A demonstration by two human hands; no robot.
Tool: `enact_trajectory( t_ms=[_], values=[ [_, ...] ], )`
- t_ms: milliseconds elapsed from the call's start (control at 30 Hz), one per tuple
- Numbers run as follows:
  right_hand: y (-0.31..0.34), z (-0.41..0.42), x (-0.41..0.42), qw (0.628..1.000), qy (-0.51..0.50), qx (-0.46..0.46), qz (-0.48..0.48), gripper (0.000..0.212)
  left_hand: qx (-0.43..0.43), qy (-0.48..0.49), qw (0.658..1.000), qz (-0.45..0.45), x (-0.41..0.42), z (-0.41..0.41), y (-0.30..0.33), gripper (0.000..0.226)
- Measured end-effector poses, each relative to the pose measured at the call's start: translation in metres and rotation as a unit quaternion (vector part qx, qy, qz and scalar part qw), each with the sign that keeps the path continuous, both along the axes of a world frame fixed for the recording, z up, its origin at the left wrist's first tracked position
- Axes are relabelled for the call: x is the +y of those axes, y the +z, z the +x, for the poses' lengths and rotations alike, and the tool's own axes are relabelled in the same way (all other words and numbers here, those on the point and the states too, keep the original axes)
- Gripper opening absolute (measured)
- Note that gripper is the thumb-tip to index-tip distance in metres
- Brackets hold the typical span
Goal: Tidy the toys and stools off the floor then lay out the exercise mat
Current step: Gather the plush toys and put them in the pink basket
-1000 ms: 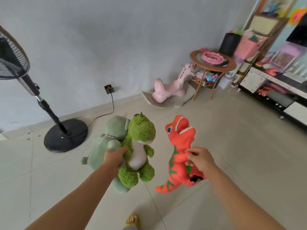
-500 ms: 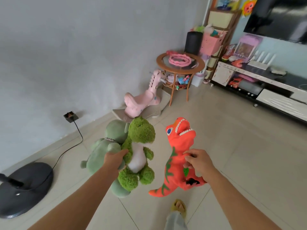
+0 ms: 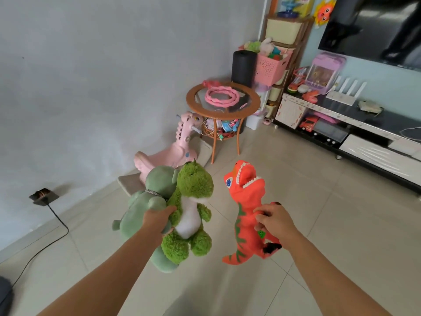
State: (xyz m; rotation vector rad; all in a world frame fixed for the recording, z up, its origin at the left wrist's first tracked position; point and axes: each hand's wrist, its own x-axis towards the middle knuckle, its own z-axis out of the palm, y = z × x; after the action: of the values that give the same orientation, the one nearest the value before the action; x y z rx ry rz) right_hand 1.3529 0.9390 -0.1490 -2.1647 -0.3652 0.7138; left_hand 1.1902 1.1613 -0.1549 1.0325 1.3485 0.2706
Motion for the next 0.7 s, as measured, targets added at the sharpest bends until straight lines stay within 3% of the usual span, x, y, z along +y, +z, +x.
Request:
enact_trajectory(
  t_ms=[533, 700],
  values=[
    [0.013, 0.279, 0.111, 0.996, -0.093, 0.013, -0.001, 0.021, -0.025, -0.071, 0.997, 0.010, 0.108, 0.324, 0.016, 0.026],
    [0.023, 0.358, 0.133, 0.991, -0.128, 0.004, 0.031, 0.016, -0.035, -0.089, 0.994, 0.049, 0.135, 0.413, 0.024, 0.050]
  ],
)
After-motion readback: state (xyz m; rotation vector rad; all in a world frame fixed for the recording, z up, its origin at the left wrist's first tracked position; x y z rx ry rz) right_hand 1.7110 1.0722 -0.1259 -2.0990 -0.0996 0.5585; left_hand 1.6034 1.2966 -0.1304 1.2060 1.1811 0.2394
